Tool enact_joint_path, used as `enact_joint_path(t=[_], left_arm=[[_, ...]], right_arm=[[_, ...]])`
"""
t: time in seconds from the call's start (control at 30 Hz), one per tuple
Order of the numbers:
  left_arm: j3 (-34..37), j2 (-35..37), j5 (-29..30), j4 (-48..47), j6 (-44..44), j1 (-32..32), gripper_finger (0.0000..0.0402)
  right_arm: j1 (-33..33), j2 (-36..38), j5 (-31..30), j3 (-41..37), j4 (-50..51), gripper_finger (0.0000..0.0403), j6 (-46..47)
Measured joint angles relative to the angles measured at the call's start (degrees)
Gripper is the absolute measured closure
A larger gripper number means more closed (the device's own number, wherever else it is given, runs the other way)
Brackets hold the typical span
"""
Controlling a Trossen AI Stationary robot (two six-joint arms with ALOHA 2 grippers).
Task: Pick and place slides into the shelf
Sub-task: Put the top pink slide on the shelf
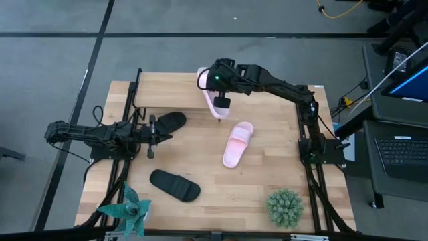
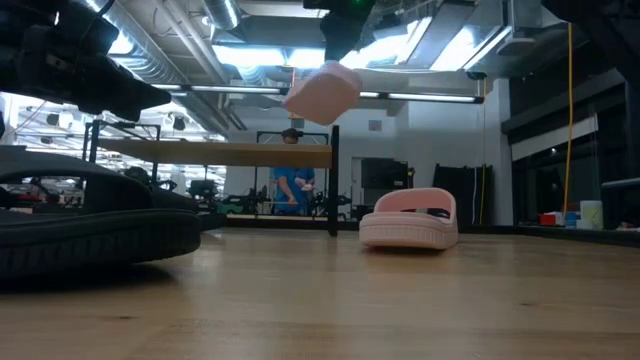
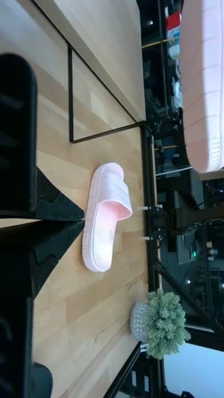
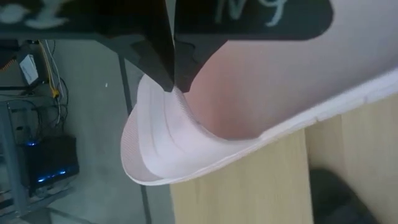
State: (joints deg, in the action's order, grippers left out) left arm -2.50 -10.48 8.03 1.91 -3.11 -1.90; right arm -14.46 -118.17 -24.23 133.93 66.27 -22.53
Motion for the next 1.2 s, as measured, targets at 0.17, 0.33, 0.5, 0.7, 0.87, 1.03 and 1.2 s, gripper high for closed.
enact_joint_path(t=[0.17, 0.33, 0.5, 0.7, 0.87, 1.03, 1.2], left_arm=[[0.0, 0.0, 0.0, 0.0, 0.0, 0.0, 0.0401], [0.0, 0.0, 0.0, 0.0, 0.0, 0.0, 0.0401], [0.0, 0.0, 0.0, 0.0, 0.1, 0.0, 0.0401], [0.0, 0.0, 0.0, 0.0, 0.1, 0.0, 0.0401], [0.0, 0.0, 0.0, 0.1, 0.9, 0.0, 0.0401], [0.0, 0.0, 0.0, 0.1, 1.6, 0.0, 0.0401], [0.0, 0.0, 0.0, 0.0, 2.9, 0.0, 0.0401]], right_arm=[[0.0, 0.0, 0.0, 0.0, -3.5, 0.0403, 1.5], [0.0, 0.0, 0.0, 0.0, -4.1, 0.0403, 4.7], [0.0, 0.0, 0.0, 0.0, -4.4, 0.0403, 8.6], [0.0, -1.6, 0.0, 0.0, -6.4, 0.0403, 10.2], [-0.2, -3.9, -0.1, 0.0, -8.4, 0.0403, 10.2], [-0.9, -5.9, -2.1, 0.0, -10.1, 0.0403, 10.2], [-2.1, -6.9, -4.4, 0.0, -8.9, 0.0403, 10.1]])
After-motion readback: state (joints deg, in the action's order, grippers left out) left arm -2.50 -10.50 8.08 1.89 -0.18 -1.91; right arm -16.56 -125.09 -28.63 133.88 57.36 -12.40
